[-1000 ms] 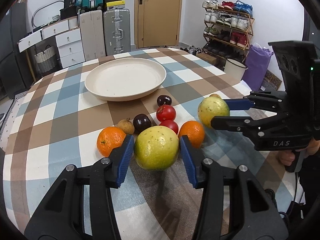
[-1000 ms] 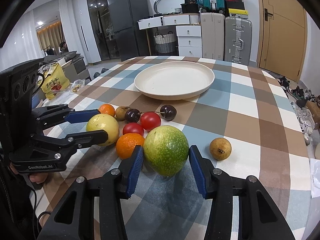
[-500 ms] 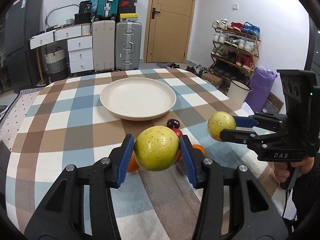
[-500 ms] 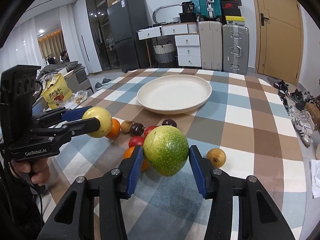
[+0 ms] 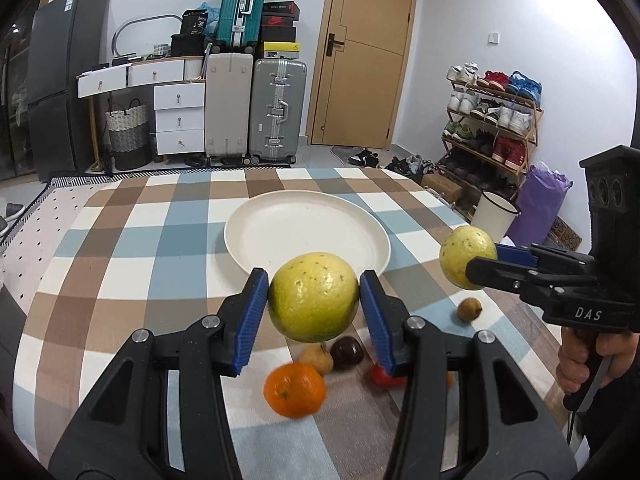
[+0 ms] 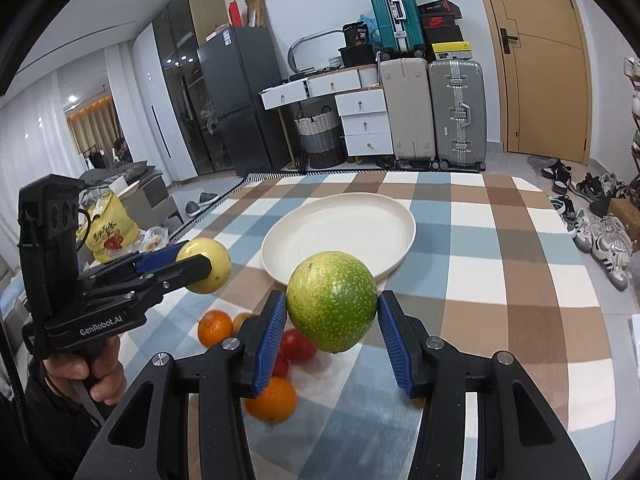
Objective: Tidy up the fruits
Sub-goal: 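Carry the pomelo and melon onto the cream plate and open both grippers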
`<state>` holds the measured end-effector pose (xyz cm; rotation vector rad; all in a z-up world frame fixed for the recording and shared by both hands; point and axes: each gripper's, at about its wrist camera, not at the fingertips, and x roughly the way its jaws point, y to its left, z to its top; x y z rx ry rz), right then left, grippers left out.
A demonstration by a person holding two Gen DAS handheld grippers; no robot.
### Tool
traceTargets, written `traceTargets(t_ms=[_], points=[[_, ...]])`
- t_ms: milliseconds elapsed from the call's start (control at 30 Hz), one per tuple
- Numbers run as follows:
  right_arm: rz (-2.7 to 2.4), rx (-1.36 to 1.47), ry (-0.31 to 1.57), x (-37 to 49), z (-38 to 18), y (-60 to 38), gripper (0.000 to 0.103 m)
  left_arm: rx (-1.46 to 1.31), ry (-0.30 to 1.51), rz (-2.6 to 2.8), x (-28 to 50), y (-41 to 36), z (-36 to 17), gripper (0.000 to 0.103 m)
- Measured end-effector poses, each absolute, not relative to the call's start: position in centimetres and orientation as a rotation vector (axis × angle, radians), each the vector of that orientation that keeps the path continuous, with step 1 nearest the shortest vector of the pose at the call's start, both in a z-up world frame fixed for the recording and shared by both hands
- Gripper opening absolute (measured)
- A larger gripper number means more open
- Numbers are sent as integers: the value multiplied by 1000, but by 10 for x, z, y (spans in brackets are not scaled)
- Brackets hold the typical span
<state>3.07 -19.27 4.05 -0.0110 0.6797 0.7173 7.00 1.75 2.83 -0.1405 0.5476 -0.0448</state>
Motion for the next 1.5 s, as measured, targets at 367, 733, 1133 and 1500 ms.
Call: traceTargets(t_ms=[367, 733, 1133, 1500], points=[[728, 2, 678, 68, 39, -169, 48, -174, 532, -26, 114, 39, 27, 45], [715, 16, 729, 109, 14, -144, 48, -148, 577, -15, 155, 41, 6, 45], [691, 9, 787, 132, -10, -132, 48, -132, 633, -12, 180, 35, -15, 45], [639, 5, 753, 131, -6, -145, 62, -162, 627, 4, 172, 41, -13, 66]])
